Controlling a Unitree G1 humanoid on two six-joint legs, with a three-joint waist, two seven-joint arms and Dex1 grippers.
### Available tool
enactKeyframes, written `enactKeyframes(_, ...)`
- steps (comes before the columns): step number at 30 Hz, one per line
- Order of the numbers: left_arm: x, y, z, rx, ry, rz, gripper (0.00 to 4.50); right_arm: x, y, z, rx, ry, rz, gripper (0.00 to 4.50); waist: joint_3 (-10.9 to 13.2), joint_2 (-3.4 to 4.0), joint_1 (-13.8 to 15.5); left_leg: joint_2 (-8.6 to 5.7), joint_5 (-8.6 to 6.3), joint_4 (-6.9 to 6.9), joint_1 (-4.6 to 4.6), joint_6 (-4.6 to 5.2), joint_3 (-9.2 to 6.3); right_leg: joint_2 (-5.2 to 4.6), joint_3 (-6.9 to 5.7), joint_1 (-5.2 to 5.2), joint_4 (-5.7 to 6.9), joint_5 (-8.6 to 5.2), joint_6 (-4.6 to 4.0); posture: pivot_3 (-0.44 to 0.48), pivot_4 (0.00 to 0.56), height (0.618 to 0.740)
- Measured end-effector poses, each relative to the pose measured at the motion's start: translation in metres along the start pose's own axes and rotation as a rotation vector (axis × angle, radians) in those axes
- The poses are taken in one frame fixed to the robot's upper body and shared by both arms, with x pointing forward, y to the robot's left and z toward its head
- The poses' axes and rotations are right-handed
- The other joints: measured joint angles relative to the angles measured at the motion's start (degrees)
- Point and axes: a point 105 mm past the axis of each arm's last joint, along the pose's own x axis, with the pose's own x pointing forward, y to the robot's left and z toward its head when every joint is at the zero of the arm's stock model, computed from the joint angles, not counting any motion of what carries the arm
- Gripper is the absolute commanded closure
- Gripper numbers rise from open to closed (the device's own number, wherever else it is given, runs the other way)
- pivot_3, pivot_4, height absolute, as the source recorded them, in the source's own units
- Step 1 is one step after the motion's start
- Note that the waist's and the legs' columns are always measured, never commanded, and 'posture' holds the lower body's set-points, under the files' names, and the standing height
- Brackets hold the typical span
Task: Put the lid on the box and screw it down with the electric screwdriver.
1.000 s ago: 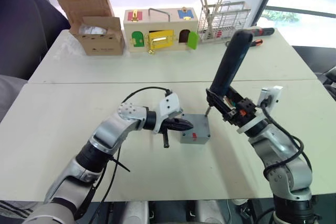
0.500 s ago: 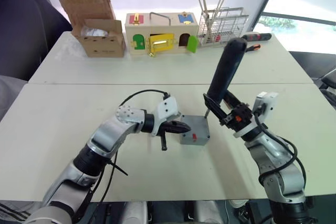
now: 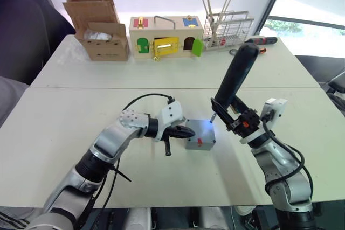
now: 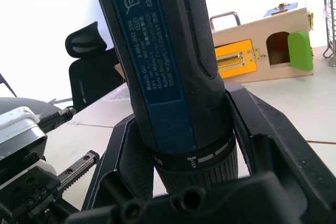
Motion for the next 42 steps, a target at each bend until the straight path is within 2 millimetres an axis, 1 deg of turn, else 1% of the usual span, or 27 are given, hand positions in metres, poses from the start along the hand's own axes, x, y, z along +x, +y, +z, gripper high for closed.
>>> enactKeyframes(11,0.002,0.001,0.0,-0.003,-0.004,0.001,4.5,0.0,-0.002,0.0,-0.004,0.001,-0.008,2.66,0.0,0.01,0.0,-0.01,-0.07,0.0,0.0,0.08,0.0,-0.07,-0.01,-0.07,-0.15,0.0,0.0,0.0,0.15,0.728)
enactKeyframes(15,0.003,0.001,0.0,-0.005,-0.008,0.0,4.5,0.0,-0.008,0.001,0.011,-0.003,-0.023,2.66,0.0,0.04,0.1,-0.04,-0.1,0.0,0.0,0.13,0.0,-0.13,-0.03,-0.11,-0.2,0.0,0.0,0.0,0.15,0.728)
enactKeyframes(17,0.004,0.001,0.0,-0.005,-0.011,-0.001,4.5,0.002,-0.011,0.005,0.018,0.01,-0.013,2.66,0.1,0.11,0.1,-0.08,-0.12,0.0,-0.02,0.16,0.01,-0.19,-0.03,-0.11,-0.22,0.0,-0.01,0.0,0.15,0.728)
enactKeyframes(19,0.004,0.001,0.002,0.003,-0.018,-0.002,4.5,0.003,-0.017,0.014,0.043,0.028,0.006,2.66,0.2,0.31,0.1,-0.15,-0.14,0.02,-0.09,0.21,0.03,-0.29,-0.03,-0.12,-0.22,0.01,-0.01,0.0,0.15,0.728)
enactKeyframes(21,0.004,0.001,0.004,0.012,-0.028,-0.004,4.5,0.004,-0.028,0.029,0.081,0.078,0.034,2.66,0.5,0.74,0.2,-0.25,-0.16,0.07,-0.32,0.28,0.08,-0.44,-0.03,-0.17,-0.21,0.03,-0.02,0.0,0.15,0.728)
enactKeyframes(22,0.003,0.001,0.004,0.014,-0.033,-0.005,4.5,0.004,-0.037,0.043,0.076,0.082,0.021,2.66,0.6,0.94,0.2,-0.3,-0.17,0.12,-0.47,0.31,0.09,-0.55,-0.04,-0.3,-0.17,0.04,-0.01,0.0,0.15,0.728)
enactKeyframes(23,0.003,0.001,0.005,0.017,-0.039,-0.003,4.5,0.005,-0.048,0.058,0.068,0.07,-0.004,2.66,0.7,1.0,0.2,-0.32,-0.17,0.15,-0.68,0.33,0.11,-0.57,-0.04,-0.53,-0.11,0.04,-0.01,0.0,0.15,0.728)
enactKeyframes(25,0.003,0.001,0.006,0.012,-0.058,0.0,4.5,0.009,-0.063,0.099,0.048,-0.014,-0.044,2.66,0.7,1.08,0.1,-0.33,-0.14,0.2,-1.06,0.33,0.15,-0.5,-0.04,-0.99,-0.02,0.1,0.01,0.0,0.15,0.728)
enactKeyframes(27,0.003,0.001,0.007,0.003,-0.078,0.009,4.5,0.012,-0.068,0.133,0.035,-0.099,-0.06,2.66,0.7,1.09,0.1,-0.23,-0.13,0.19,-1.02,0.32,0.17,-0.34,-0.06,-0.98,0.01,0.1,0.02,0.0,0.15,0.728)
enactKeyframes(28,0.004,0.001,0.008,-0.002,-0.085,0.014,4.5,0.012,-0.07,0.146,0.034,-0.126,-0.074,2.66,0.7,1.09,0.0,-0.19,-0.13,0.18,-1.02,0.31,0.16,-0.27,-0.06,-0.99,0.01,0.1,0.02,0.0,0.15,0.728)
enactKeyframes(29,0.005,0.002,0.009,-0.007,-0.094,0.021,4.5,0.013,-0.072,0.151,0.043,-0.135,-0.087,2.66,0.8,1.08,0.0,-0.17,-0.13,0.17,-1.02,0.31,0.15,-0.2,-0.06,-0.99,0.01,0.11,0.03,0.0,0.15,0.728)
enactKeyframes(31,0.005,0.004,0.01,-0.029,-0.112,0.032,4.5,0.014,-0.075,0.149,0.083,-0.099,-0.105,2.66,0.8,1.07,0.1,-0.16,-0.12,0.17,-1.03,0.3,0.13,-0.17,-0.06,-0.99,0.01,0.1,0.03,0.0,0.15,0.728)
enactKeyframes(32,0.003,0.006,0.012,-0.056,-0.133,0.041,4.5,0.014,-0.081,0.143,0.117,-0.011,-0.107,2.66,1.0,1.17,0.1,-0.16,-0.12,0.21,-1.06,0.3,0.18,-0.22,-0.02,-1.0,0.01,0.1,0.02,0.0,0.15,0.728)
enactKeyframes(33,0.001,0.008,0.014,-0.067,-0.145,0.049,4.5,0.012,-0.086,0.139,0.132,0.054,-0.111,2.66,1.2,1.12,0.1,-0.18,-0.11,0.21,-1.09,0.32,0.2,-0.25,-0.01,-1.02,0.0,0.12,0.02,0.0,0.15,0.728)
enactKeyframes(34,-0.004,0.011,0.017,-0.076,-0.155,0.055,4.5,0.007,-0.096,0.133,0.151,0.157,-0.134,2.66,1.4,1.09,0.1,-0.18,-0.11,0.27,-1.12,0.32,0.2,-0.26,-0.01,-1.03,0.0,0.14,0.01,0.0,0.15,0.728)
enactKeyframes(35,-0.01,0.012,0.021,-0.065,-0.16,0.06,4.5,0.0,-0.105,0.128,0.153,0.251,-0.165,2.66,1.6,1.11,0.1,-0.21,-0.11,0.28,-1.16,0.33,0.21,-0.29,-0.01,-1.06,-0.01,0.14,0.01,0.0,0.15,0.728)
enactKeyframes(36,-0.017,0.011,0.026,-0.032,-0.15,0.057,4.5,-0.011,-0.12,0.122,0.132,0.379,-0.222,2.66,1.6,1.13,0.2,-0.22,-0.12,0.26,-1.21,0.35,0.22,-0.31,-0.01,-1.11,-0.06,0.14,0.01,0.0,0.15,0.728)
enactKeyframes(38,-0.026,0.006,0.036,0.033,-0.141,0.041,4.5,-0.031,-0.142,0.113,0.101,0.529,-0.305,2.66,1.6,1.16,0.1,-0.24,-0.15,0.19,-1.22,0.39,0.27,-0.3,-0.01,-1.12,-0.12,0.14,0.02,0.0,0.15,0.728)
enactKeyframes(40,-0.028,-0.006,0.043,0.082,-0.136,0.001,4.5,-0.048,-0.155,0.101,0.134,0.66,-0.344,2.66,1.6,1.17,0.0,-0.24,-0.13,0.12,-1.21,0.35,0.32,-0.28,0.0,-1.13,-0.2,0.24,0.25,0.0,0.15,0.728)
enactKeyframes(42,-0.028,-0.019,0.047,0.128,-0.122,-0.052,4.5,-0.066,-0.166,0.084,0.22,0.787,-0.377,2.66,1.7,1.15,-0.2,-0.26,-0.07,0.09,-1.22,0.23,0.39,-0.23,0.02,-1.15,-0.26,0.25,0.29,0.0,0.15,0.728)
